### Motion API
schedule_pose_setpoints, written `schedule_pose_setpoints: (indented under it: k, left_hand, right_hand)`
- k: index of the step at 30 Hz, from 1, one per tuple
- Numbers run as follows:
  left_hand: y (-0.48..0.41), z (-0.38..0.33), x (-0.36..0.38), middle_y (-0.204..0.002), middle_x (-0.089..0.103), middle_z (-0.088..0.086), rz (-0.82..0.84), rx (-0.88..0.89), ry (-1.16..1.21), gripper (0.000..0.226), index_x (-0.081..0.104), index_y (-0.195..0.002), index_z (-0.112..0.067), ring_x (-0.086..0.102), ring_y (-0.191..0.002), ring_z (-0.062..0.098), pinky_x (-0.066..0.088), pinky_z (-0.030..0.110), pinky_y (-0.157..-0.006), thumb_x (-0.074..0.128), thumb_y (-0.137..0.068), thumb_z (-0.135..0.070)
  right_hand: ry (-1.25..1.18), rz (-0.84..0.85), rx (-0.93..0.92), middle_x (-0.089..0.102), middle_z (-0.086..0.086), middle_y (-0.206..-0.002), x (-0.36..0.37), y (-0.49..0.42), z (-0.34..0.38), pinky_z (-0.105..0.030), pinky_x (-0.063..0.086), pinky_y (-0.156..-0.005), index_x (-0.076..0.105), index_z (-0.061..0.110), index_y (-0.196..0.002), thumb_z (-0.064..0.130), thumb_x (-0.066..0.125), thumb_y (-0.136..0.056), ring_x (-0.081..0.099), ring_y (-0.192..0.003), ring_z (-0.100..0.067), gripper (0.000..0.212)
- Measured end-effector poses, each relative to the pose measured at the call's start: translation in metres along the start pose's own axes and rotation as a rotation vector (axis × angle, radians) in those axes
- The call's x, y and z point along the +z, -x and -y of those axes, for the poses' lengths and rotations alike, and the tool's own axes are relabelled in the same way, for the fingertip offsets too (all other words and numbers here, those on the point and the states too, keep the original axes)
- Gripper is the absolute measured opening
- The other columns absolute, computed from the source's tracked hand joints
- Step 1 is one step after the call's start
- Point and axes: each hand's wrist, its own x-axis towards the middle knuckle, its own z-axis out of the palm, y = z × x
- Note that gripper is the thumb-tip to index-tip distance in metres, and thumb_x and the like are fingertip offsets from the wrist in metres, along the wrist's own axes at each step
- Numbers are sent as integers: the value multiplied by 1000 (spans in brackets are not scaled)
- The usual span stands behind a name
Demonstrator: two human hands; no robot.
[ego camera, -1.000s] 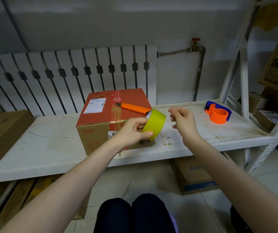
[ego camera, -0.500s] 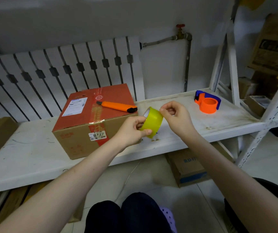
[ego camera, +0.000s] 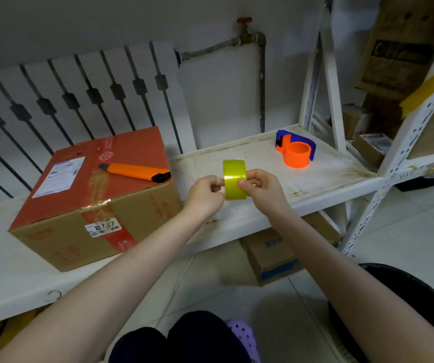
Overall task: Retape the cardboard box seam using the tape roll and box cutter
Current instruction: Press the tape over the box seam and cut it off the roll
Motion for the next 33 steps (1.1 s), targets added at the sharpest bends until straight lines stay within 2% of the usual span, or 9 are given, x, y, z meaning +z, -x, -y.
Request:
schedule_pose_setpoints:
  k: [3,6,11,14,17,21,24,27,33]
  left_hand:
    - [-7,-14,-4,-112,60,6,0,61,-107,33,62,-116,-12,57,-101,21,48,37,-94,58,-83,-7]
    - [-16,-32,-17,-106,66,2,21,201,-220,22,68,-105,-15,60,-98,20,49,33,-90,60,-84,-12]
    - [-39,-41,-26,-104,67,7,-23,156,-235,17,70,-95,-15,61,-99,22,49,31,-86,58,-84,-11]
    - [-54,-42,-29,-103,67,5,-45,146,-234,15,68,-90,-20,62,-97,21,49,30,-81,56,-85,-13]
    - [-65,-36,-37,-101,67,5,-77,140,-235,14,67,-86,-22,62,-94,22,49,31,-78,57,-84,-13]
    - [-69,-26,-47,-101,67,4,-112,135,-214,12,68,-85,-22,62,-94,19,49,30,-80,59,-84,-14]
    - [-67,-20,-54,-98,67,3,-135,133,-195,12,69,-87,-21,61,-91,17,49,27,-76,60,-84,-13]
    - [-61,-20,-62,-91,67,0,-200,168,-150,15,70,-87,-20,61,-82,14,46,24,-69,58,-85,-10]
    - [-39,-27,-99,-98,68,-1,-301,222,-122,15,70,-91,-16,61,-93,13,48,25,-82,58,-87,-10]
  right_hand:
    - [289,-97,-54,56,1,-72,-10,-30,-18,-31,42,-68,59,10,-89,21,61,-87,54,-74,-18,11]
    - [700,-175,-76,60,-7,-83,-20,-64,-30,-33,39,-62,54,18,-86,26,57,-89,58,-82,-30,9]
    - [1136,-120,-115,64,-14,-94,-21,-120,-52,-30,35,-60,58,10,-93,14,54,-86,60,-89,-35,9]
    - [1282,-97,-127,55,-11,-75,-16,-138,-61,-28,34,-59,54,6,-77,-1,53,-77,59,-77,-31,8]
    - [1443,-49,-81,34,-4,-57,-12,-147,-71,-26,34,-60,35,9,-58,-7,53,-75,49,-67,-25,30]
    - [1410,-50,-60,49,-5,-72,-15,-164,-73,-27,34,-62,58,10,-84,10,55,-88,58,-77,-28,5]
    - [1243,-14,-52,60,-14,-94,-12,-163,-70,-30,35,-68,59,3,-104,15,46,-95,58,-91,-31,20]
    - [971,-77,-137,57,-16,-122,2,-141,-61,-38,47,-81,53,5,-124,11,48,-91,55,-109,-33,34]
    - [441,-127,-454,68,-3,-96,62,-81,25,-31,48,-74,67,14,-99,15,50,-90,60,-84,-18,20]
